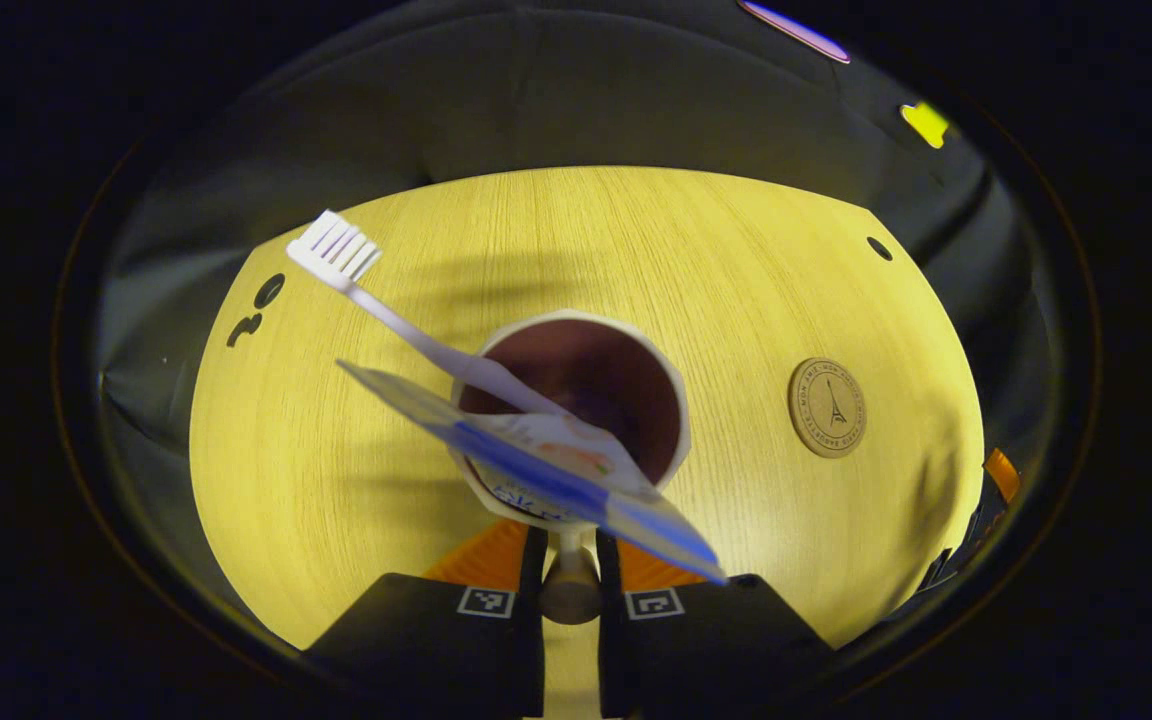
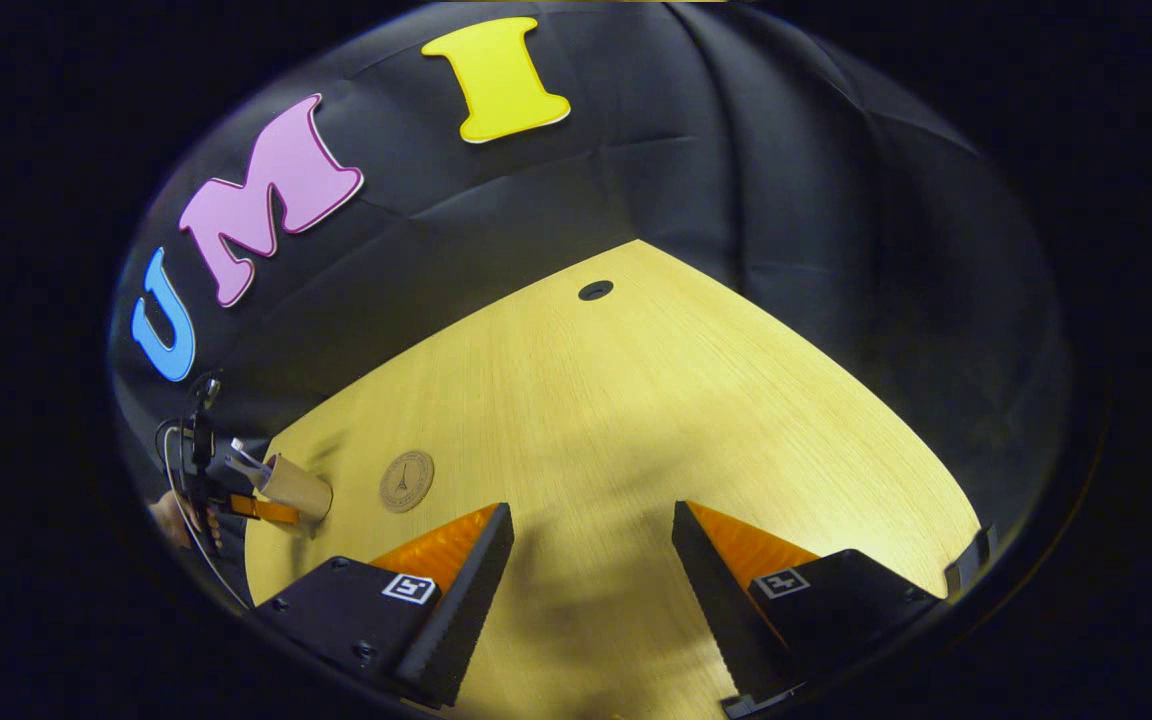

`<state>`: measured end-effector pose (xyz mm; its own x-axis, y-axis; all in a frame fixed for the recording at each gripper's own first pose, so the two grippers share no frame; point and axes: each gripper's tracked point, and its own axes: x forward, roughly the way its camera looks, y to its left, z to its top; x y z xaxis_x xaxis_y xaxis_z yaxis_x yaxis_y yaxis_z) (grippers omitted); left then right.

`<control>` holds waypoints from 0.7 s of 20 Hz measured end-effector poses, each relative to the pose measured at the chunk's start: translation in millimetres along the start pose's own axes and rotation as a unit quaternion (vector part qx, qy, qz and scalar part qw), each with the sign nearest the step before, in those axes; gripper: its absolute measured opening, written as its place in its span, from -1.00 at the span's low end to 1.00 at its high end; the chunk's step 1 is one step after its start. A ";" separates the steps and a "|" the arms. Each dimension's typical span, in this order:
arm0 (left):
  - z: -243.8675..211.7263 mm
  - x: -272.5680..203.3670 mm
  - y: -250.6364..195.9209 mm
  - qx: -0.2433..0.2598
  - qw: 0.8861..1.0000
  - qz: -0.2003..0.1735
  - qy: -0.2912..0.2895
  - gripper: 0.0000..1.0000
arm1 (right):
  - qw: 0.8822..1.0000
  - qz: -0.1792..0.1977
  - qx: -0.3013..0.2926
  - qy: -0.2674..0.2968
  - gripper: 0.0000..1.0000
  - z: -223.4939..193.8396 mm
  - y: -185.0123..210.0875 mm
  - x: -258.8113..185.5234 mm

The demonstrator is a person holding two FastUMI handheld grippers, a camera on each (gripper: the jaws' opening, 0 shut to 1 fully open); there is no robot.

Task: Put the toothbrush and toothpaste on the desktop into the cup, then pick up the cup and place it on the coaster on the desktop.

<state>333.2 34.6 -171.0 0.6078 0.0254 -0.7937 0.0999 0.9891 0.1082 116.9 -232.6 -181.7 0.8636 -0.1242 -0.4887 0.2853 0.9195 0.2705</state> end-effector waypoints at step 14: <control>30.3 -33.0 -125.8 0.104 0.992 -0.057 -0.041 -0.49 | 0.998 0.050 -0.024 0.022 0.96 -33.9 14.9 -27.9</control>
<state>324.5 -95.0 -140.3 0.6446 -0.1050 -0.7573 0.3263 0.9335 0.1484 83.0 -202.8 -192.2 0.8673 -0.0146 -0.4975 0.1768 0.9434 0.2807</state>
